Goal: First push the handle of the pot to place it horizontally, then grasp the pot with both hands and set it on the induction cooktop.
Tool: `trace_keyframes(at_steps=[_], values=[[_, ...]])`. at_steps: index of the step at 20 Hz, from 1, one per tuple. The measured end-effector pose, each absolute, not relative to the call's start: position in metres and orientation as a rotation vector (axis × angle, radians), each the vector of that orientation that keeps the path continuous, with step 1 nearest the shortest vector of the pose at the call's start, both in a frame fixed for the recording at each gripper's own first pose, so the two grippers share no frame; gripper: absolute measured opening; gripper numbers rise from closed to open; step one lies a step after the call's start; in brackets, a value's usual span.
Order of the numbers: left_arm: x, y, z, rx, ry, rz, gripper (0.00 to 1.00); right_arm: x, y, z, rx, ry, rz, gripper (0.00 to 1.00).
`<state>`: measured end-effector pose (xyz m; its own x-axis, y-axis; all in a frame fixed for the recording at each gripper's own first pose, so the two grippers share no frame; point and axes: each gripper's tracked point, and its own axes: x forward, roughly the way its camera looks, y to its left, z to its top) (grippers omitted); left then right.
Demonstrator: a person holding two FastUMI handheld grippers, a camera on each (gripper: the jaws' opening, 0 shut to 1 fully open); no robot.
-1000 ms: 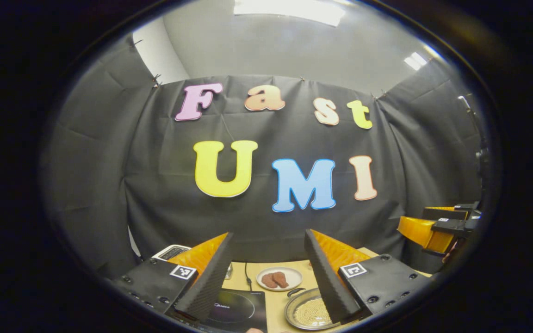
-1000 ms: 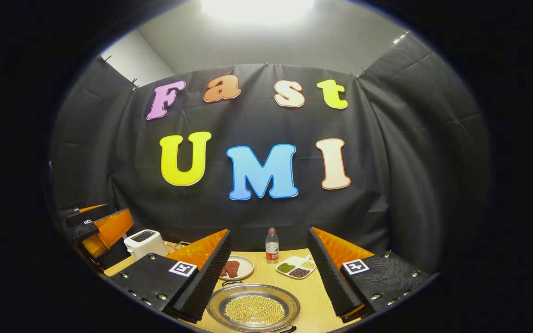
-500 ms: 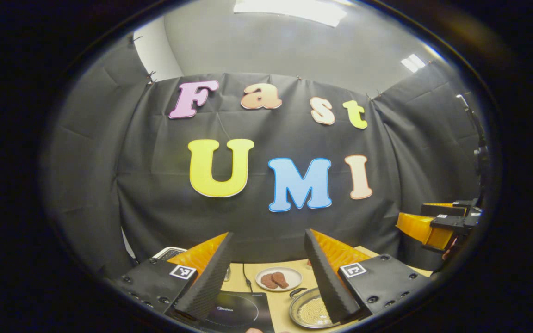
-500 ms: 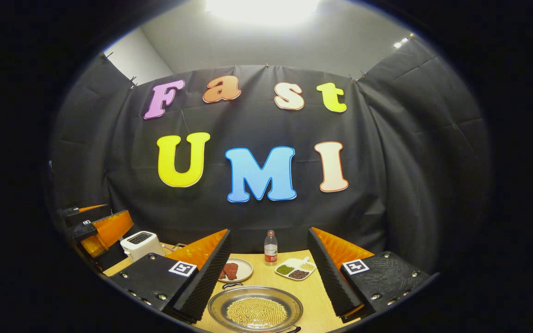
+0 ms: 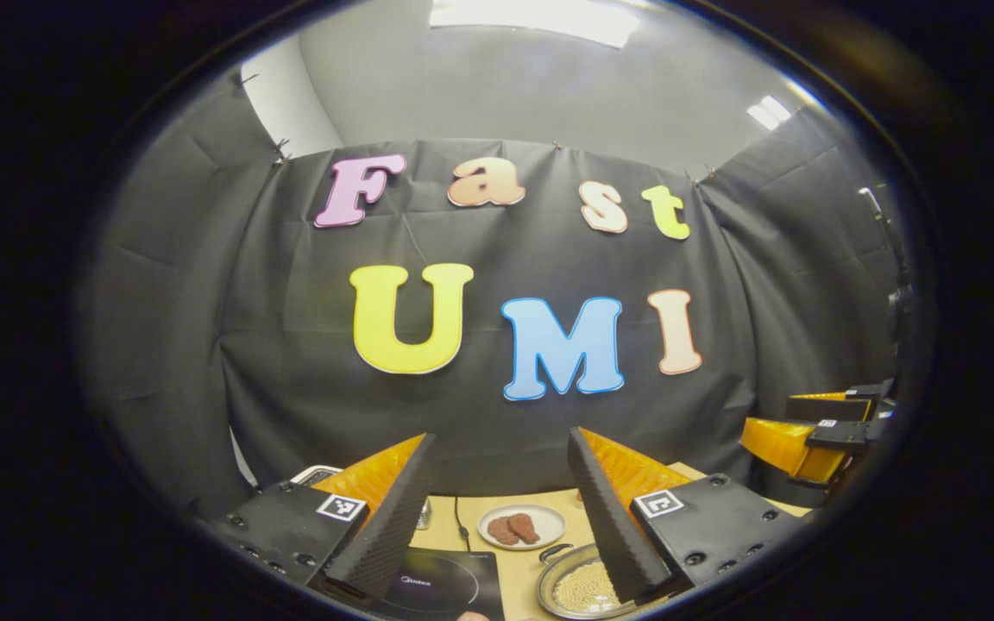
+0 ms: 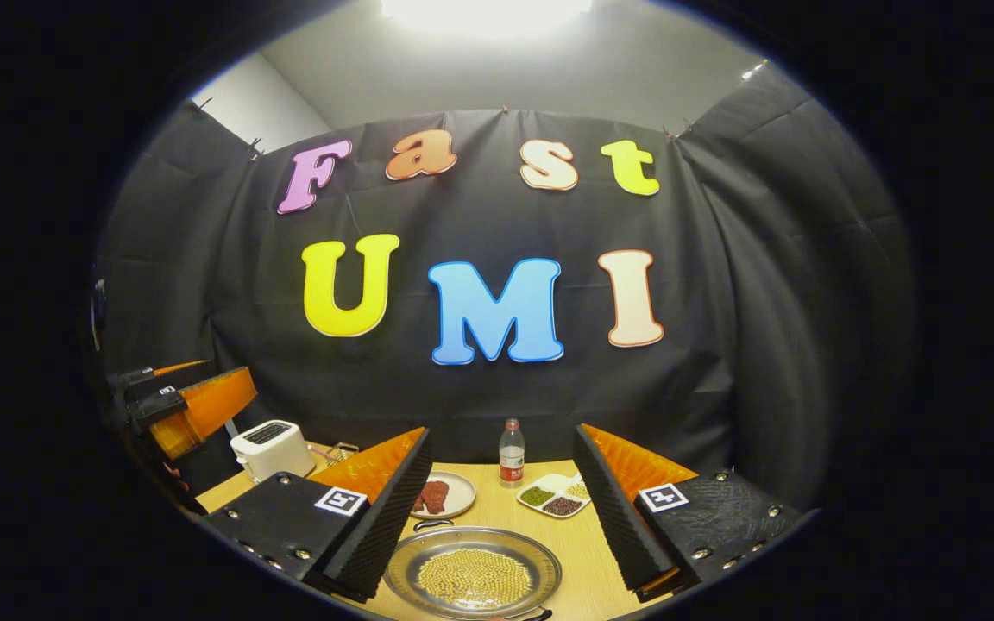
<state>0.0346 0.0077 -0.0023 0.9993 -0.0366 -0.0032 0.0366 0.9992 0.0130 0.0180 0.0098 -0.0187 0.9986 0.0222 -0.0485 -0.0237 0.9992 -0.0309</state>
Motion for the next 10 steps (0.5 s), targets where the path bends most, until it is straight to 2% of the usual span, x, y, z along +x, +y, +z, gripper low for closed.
trace_keyframes(at_steps=[4,6,7,8,10], values=[[0.036,0.006,-0.015,0.013,0.033,-0.022,0.97,0.018,0.014,-0.055,-0.044,0.14,0.076,0.99],[0.034,0.006,-0.016,0.015,0.038,-0.01,0.99,0.013,0.022,-0.078,-0.052,0.205,0.123,0.95],[0.033,0.007,-0.018,0.017,0.04,-0.003,0.97,0.01,0.024,-0.092,-0.053,0.248,0.137,0.77],[0.034,0.009,-0.019,0.017,0.043,0.002,0.97,0.006,0.026,-0.104,-0.057,0.286,0.151,0.76],[0.035,0.01,-0.022,0.019,0.047,0.011,0.97,0.002,0.032,-0.13,-0.061,0.366,0.177,0.45]])
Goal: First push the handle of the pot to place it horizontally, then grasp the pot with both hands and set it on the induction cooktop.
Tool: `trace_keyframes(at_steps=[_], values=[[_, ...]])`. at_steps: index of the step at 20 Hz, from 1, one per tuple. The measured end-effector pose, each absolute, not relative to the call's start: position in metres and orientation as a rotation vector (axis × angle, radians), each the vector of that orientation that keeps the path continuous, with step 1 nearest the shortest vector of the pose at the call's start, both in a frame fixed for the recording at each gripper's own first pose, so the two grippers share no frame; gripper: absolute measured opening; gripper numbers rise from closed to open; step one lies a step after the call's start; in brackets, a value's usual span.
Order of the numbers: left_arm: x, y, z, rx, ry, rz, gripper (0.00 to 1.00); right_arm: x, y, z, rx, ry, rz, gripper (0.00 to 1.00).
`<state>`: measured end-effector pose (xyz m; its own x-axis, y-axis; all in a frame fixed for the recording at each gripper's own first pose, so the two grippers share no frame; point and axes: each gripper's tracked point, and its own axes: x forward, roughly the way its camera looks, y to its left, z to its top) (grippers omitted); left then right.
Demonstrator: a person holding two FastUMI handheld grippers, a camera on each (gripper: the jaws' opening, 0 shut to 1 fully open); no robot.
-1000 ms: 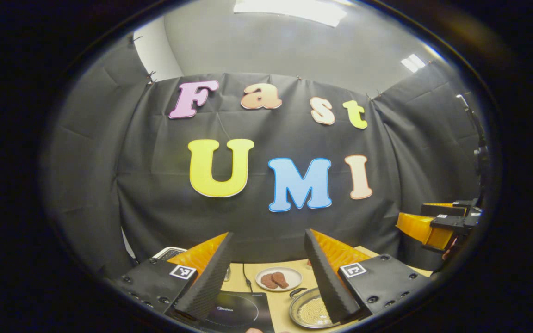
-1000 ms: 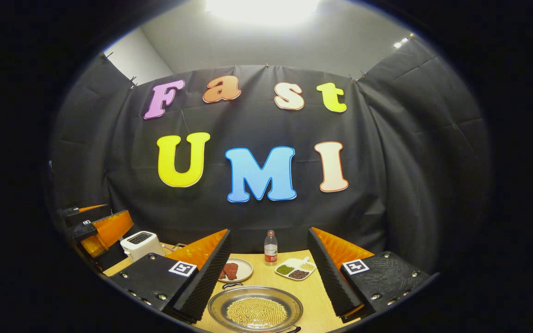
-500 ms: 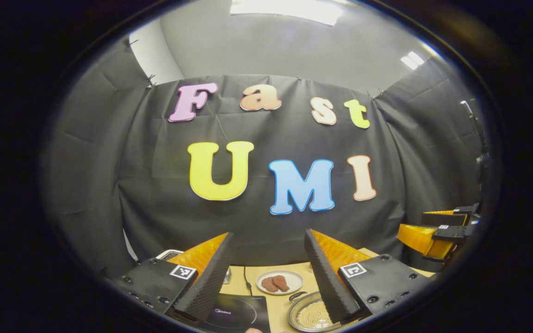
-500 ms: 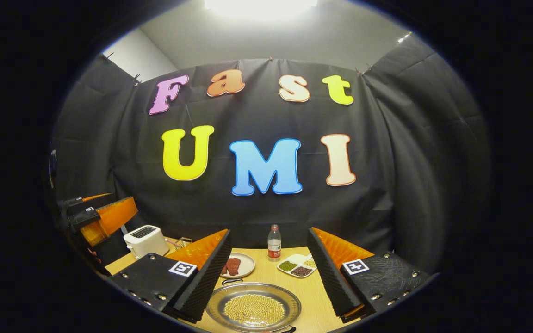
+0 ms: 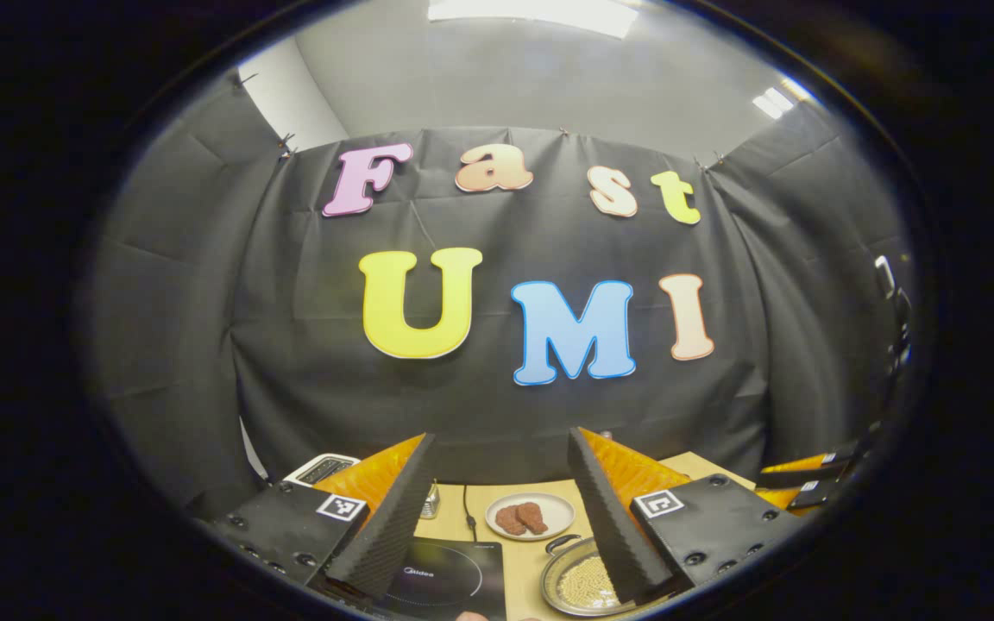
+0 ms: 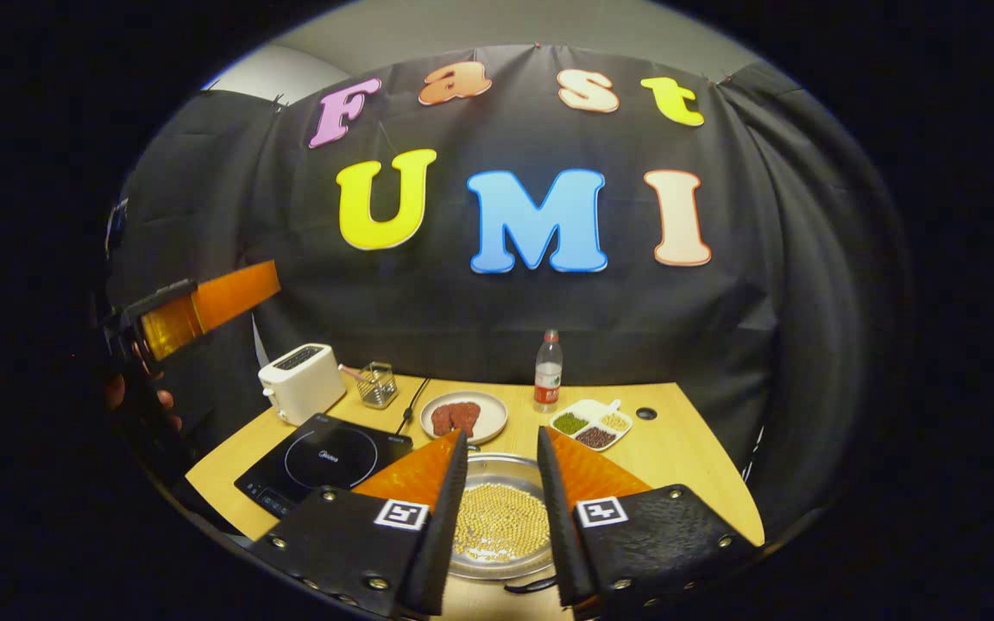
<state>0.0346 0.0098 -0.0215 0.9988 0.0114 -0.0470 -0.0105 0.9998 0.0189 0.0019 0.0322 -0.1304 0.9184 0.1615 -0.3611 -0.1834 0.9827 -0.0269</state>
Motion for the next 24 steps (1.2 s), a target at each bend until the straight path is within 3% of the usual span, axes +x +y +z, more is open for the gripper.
trace_keyframes(at_steps=[1,2,5,7,8,14,23,24], values=[[0.034,0.011,-0.023,0.02,0.05,0.015,0.97,-0.004,0.033,-0.142,-0.062,0.404,0.19,0.31],[0.034,0.011,-0.023,0.022,0.053,0.017,0.97,-0.009,0.039,-0.154,-0.057,0.445,0.225,0.25],[0.033,0.017,-0.03,0.028,0.064,0.03,0.97,-0.02,0.044,-0.189,-0.062,0.569,0.276,0.24],[0.03,0.021,-0.035,0.028,0.076,0.04,0.99,-0.021,0.042,-0.21,-0.041,0.638,0.275,0.05],[0.029,0.024,-0.037,0.027,0.082,0.046,0.95,-0.027,0.042,-0.225,-0.025,0.688,0.282,0.05],[0.028,0.031,-0.048,0.015,0.112,0.068,0.95,-0.063,0.04,-0.296,-0.04,0.94,0.338,0.05],[0.026,0.031,-0.062,0.013,0.15,0.085,0.95,-0.085,0.033,-0.355,-0.121,1.104,0.34,0.06],[0.027,0.031,-0.062,0.014,0.153,0.089,0.99,-0.084,0.031,-0.359,-0.115,1.111,0.332,0.06]])
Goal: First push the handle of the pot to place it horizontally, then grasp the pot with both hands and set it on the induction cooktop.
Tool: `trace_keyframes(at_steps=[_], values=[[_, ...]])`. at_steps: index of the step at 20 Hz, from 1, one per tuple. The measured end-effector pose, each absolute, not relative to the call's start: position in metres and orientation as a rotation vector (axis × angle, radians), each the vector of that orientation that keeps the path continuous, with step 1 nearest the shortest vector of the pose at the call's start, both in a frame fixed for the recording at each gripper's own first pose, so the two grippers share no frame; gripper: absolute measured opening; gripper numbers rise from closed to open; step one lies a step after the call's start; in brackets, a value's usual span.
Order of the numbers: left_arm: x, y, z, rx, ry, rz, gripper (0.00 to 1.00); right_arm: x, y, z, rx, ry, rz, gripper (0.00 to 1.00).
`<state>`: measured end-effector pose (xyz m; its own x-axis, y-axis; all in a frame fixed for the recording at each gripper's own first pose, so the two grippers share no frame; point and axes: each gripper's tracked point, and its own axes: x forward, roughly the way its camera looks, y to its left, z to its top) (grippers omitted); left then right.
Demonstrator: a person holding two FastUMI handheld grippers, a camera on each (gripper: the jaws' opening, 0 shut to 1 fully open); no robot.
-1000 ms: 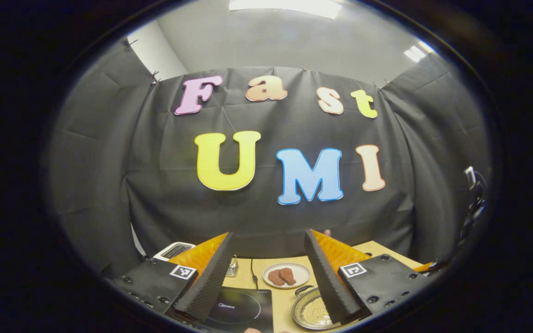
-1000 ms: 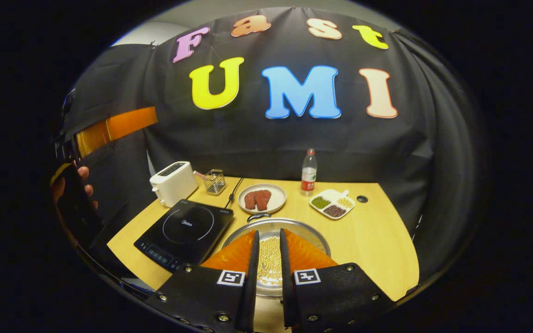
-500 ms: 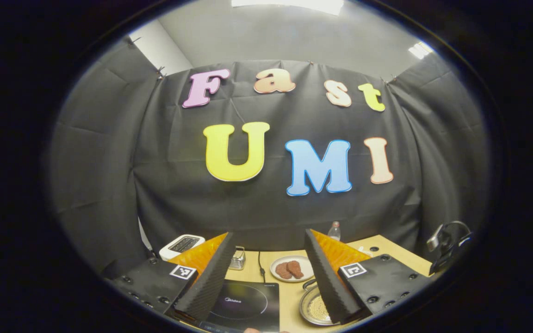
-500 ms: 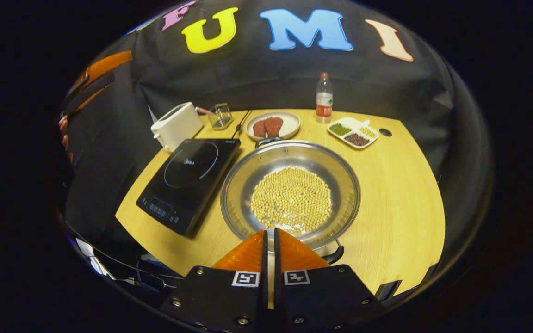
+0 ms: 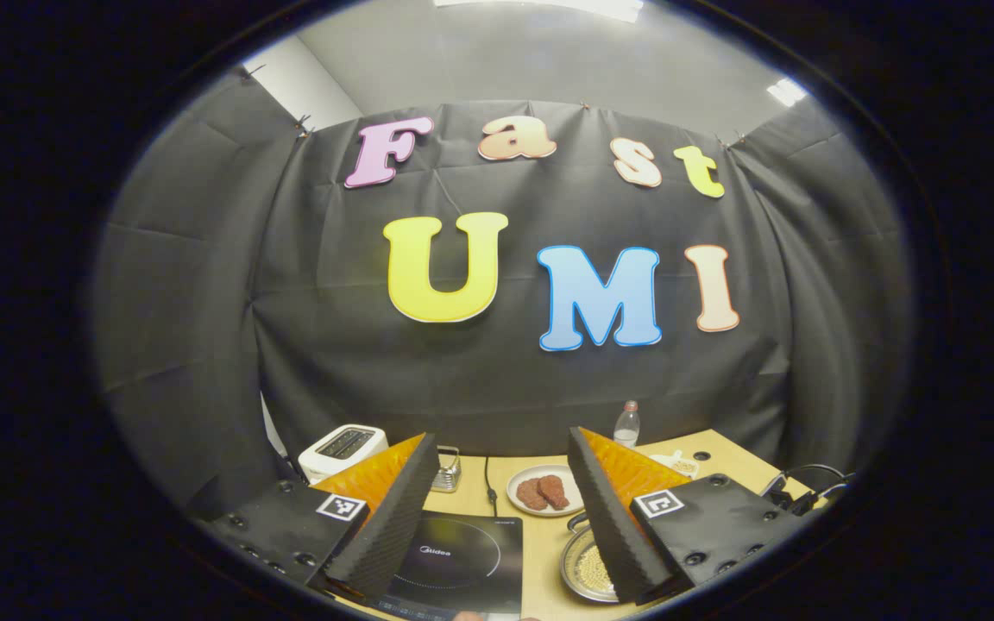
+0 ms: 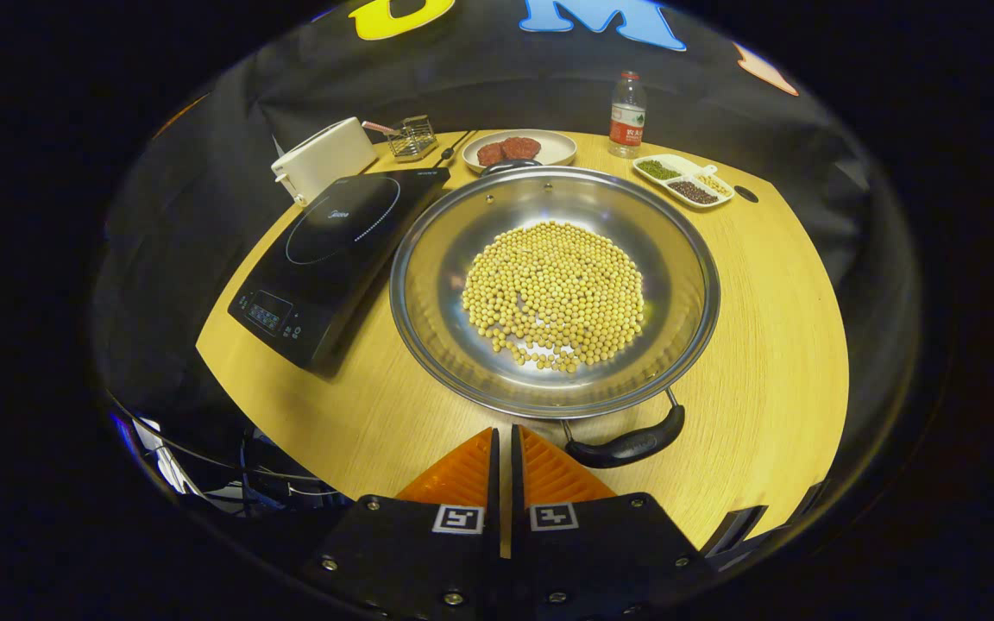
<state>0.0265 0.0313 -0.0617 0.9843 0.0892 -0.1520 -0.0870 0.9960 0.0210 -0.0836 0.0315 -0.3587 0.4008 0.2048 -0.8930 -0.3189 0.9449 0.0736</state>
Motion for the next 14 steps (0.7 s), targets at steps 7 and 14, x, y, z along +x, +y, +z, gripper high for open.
trace_keyframes(at_steps=[7,14], values=[[0.026,0.029,-0.066,0.023,0.162,0.095,0.97,-0.078,0.013,-0.373,-0.103,1.127,0.271,0.01],[0.034,0.01,-0.066,0.019,0.169,0.083,0.97,-0.065,-0.022,-0.37,-0.075,1.1,0.191,0.01]])
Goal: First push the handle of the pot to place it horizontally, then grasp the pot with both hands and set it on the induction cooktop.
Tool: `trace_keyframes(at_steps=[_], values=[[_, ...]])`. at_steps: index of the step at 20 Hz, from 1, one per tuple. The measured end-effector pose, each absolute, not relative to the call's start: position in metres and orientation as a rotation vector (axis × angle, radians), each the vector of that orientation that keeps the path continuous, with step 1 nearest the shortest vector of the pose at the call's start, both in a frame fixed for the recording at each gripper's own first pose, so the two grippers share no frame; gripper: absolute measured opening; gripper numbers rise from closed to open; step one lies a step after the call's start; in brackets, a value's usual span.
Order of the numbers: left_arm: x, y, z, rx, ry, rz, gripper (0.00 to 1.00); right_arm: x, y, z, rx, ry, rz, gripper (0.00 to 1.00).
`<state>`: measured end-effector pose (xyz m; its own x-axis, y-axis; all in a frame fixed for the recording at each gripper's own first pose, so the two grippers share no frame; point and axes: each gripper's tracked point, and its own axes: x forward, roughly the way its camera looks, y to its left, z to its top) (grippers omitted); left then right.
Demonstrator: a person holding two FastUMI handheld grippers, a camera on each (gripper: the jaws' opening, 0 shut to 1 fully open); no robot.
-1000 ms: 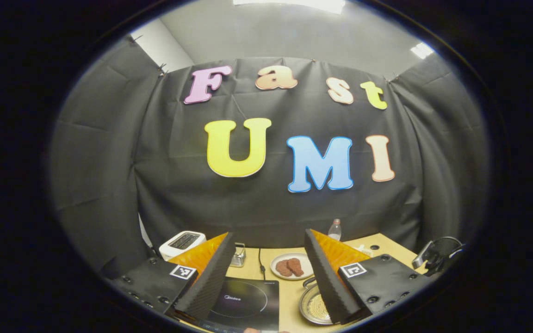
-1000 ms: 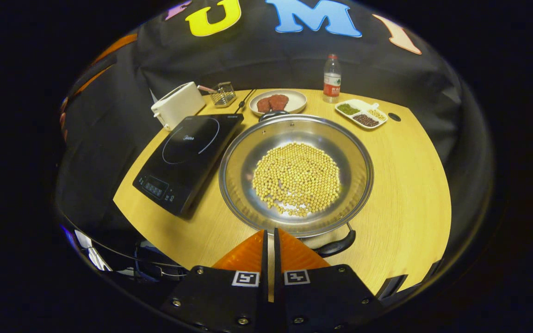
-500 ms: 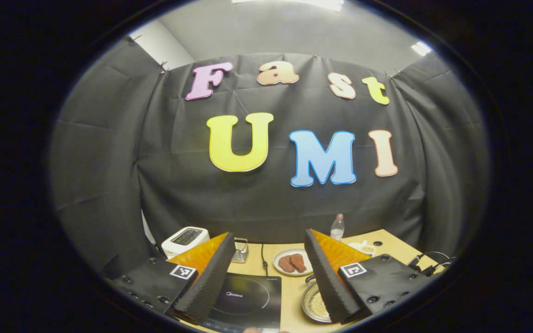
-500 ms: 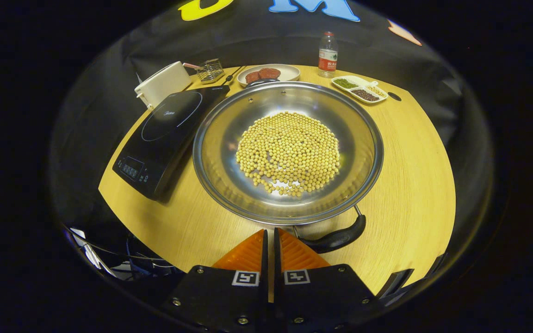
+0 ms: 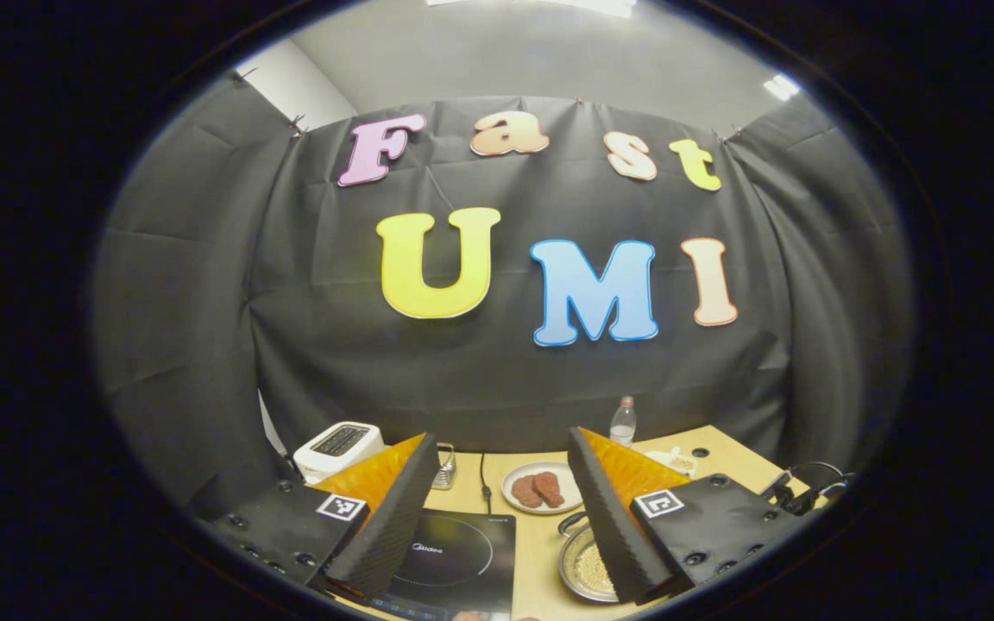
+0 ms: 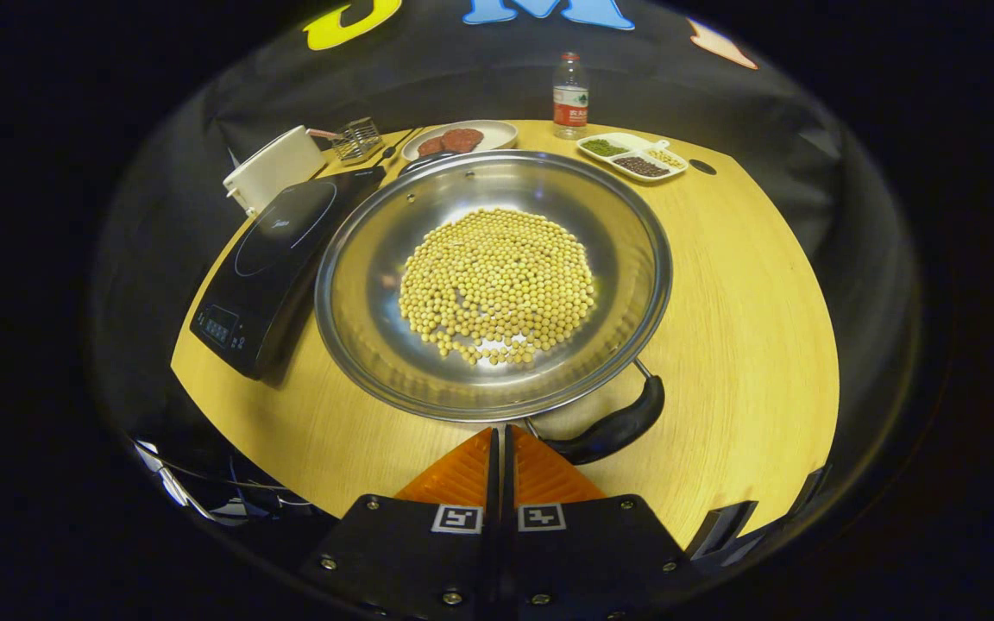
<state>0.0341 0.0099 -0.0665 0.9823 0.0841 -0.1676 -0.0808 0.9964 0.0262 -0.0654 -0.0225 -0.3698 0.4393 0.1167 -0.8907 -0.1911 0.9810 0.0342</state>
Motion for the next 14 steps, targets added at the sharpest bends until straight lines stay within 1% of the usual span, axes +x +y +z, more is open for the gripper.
trace_keyframes(at_steps=[3,8,10,11,14], values=[[0.039,0.0,-0.066,0.006,0.174,0.076,0.97,-0.058,-0.041,-0.37,-0.066,1.085,0.15,0.01],[0.043,-0.015,-0.065,0.021,0.178,0.069,0.97,-0.044,-0.069,-0.368,-0.082,1.067,0.115,0.01],[0.046,-0.022,-0.065,0.032,0.181,0.064,0.97,-0.037,-0.079,-0.368,-0.093,1.057,0.108,0.01],[0.047,-0.025,-0.065,0.035,0.18,0.059,0.99,-0.032,-0.085,-0.368,-0.107,1.05,0.108,0.01],[0.048,-0.033,-0.063,0.041,0.183,0.055,0.97,-0.02,-0.105,-0.366,-0.166,1.034,0.106,0.01]])
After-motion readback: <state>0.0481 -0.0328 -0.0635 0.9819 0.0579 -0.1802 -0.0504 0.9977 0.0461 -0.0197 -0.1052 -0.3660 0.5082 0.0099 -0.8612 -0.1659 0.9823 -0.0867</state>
